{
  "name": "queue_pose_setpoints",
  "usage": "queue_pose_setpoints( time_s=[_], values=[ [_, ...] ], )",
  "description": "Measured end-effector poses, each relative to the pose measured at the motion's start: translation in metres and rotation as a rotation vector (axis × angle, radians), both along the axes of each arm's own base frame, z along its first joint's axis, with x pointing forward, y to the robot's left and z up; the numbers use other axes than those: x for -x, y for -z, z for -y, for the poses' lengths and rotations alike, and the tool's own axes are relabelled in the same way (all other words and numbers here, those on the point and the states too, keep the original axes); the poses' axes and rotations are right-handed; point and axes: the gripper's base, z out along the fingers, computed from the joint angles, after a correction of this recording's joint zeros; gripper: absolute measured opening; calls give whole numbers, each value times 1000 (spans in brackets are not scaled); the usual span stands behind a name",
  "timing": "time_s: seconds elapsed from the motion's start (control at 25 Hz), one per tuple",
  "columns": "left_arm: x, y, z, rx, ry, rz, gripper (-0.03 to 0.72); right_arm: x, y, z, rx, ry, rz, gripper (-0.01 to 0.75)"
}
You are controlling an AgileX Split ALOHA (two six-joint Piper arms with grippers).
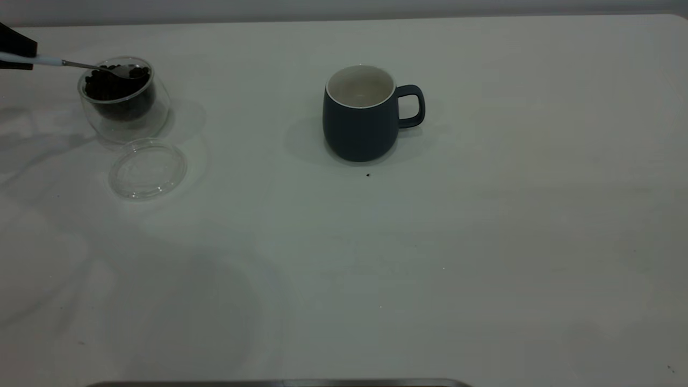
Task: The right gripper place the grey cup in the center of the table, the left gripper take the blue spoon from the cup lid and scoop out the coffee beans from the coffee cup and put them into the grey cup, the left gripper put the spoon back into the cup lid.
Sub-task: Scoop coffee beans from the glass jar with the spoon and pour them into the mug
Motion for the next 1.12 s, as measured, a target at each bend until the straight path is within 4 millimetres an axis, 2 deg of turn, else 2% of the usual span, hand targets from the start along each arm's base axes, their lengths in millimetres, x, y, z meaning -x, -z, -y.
queue_pose_setpoints(
  time_s=[0.44, 0.96, 1.12],
  values=[
    [12, -4, -20, 67, -17, -6, 130, 0, 0, 0, 0, 0, 0, 459],
    [6, -10, -18, 119, -64, 42, 130, 0, 0, 0, 0, 0, 0, 459],
    [-1, -11, -5, 134, -46, 50, 130, 0, 0, 0, 0, 0, 0, 459]
  ],
)
